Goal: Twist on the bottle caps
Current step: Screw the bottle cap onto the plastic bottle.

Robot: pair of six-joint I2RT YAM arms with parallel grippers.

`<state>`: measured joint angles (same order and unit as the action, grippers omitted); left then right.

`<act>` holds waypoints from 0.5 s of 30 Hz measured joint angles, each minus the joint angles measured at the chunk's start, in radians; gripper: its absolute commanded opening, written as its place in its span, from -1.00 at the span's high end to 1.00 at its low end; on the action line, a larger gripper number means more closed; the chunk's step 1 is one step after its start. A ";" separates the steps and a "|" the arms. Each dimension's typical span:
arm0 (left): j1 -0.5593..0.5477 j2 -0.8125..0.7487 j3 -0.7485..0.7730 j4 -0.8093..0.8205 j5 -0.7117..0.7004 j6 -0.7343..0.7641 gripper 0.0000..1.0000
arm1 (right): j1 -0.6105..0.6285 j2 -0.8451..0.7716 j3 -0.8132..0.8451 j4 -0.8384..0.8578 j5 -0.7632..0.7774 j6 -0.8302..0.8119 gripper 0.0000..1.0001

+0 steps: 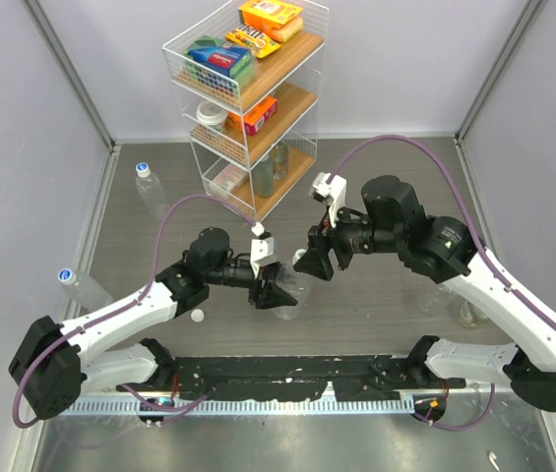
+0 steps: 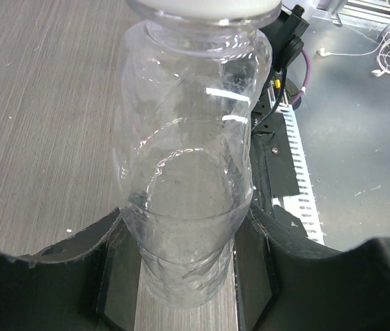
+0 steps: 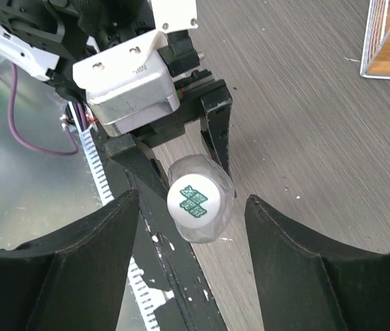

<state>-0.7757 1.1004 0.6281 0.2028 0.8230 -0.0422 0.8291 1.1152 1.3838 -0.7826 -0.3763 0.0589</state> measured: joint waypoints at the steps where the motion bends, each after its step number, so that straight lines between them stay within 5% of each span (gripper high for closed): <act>1: 0.000 0.000 0.000 0.000 0.000 0.000 1.00 | 0.000 0.000 0.000 0.005 -0.003 0.001 -0.26; 15: 0.000 0.000 0.000 0.000 0.000 0.002 1.00 | -0.002 0.011 0.000 0.011 -0.026 0.034 0.23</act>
<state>-0.7757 1.1004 0.6281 0.2024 0.8230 -0.0406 0.8272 1.1267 1.3838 -0.7715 -0.4019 0.0925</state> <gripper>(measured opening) 0.521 0.416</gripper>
